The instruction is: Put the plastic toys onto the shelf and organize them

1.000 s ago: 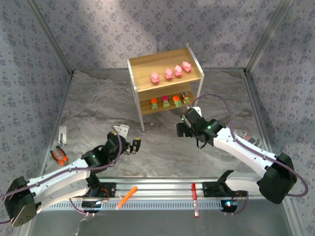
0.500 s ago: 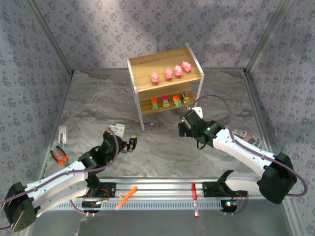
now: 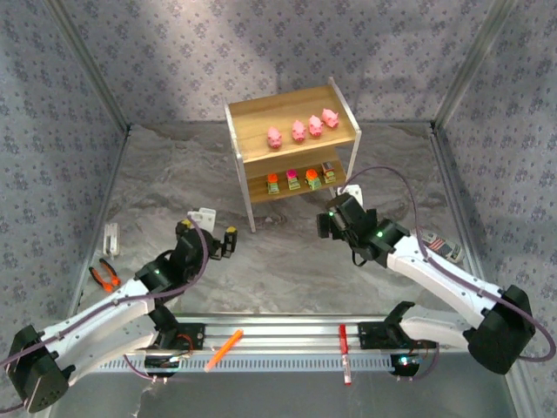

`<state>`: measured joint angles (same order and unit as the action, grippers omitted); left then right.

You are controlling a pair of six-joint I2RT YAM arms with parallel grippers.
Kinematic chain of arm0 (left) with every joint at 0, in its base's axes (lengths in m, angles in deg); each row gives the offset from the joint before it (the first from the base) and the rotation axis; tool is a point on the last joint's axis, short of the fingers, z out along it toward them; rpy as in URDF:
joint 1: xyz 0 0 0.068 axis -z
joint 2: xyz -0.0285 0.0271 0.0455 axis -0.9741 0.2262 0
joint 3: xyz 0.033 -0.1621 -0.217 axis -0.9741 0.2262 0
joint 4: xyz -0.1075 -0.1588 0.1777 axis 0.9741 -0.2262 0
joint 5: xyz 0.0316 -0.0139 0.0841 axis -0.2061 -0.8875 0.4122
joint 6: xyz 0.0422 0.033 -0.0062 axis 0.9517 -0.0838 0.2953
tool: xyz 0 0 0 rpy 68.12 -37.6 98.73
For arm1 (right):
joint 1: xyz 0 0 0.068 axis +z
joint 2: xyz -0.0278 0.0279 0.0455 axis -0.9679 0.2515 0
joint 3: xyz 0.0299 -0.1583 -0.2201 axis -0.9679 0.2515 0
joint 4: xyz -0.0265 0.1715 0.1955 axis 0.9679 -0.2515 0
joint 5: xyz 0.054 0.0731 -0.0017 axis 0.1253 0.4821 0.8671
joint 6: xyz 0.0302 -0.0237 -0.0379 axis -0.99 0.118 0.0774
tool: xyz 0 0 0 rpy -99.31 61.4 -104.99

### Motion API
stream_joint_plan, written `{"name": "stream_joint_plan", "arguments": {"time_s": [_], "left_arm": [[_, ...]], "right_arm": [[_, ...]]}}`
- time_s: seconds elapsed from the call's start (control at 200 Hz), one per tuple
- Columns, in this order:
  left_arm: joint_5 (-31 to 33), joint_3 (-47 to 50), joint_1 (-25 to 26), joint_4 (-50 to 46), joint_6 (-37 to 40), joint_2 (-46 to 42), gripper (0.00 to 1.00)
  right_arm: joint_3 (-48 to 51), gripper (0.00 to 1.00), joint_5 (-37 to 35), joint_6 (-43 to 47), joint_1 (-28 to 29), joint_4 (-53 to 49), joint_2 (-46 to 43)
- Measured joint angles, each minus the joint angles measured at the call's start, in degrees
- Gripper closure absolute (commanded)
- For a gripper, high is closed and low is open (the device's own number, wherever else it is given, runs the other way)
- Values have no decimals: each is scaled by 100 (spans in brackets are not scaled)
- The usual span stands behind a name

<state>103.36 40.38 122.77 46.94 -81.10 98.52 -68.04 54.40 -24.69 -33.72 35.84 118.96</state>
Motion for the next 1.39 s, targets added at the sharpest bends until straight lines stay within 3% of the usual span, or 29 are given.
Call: {"name": "stream_joint_plan", "arguments": {"time_s": [0.52, 0.979, 1.394], "left_arm": [[-984, 343, -1191, 920, 1207, -516, 1], [-1655, 350, -2509, 1812, 1314, 286, 0], [-2046, 280, -3866, 2675, 1285, 1727, 0]], "right_arm": [[553, 0, -234, 1014, -94, 527, -970], [946, 0, -251, 1368, -1051, 754, -1832], [1132, 0, -199, 1565, -1421, 1211, -1711]]}}
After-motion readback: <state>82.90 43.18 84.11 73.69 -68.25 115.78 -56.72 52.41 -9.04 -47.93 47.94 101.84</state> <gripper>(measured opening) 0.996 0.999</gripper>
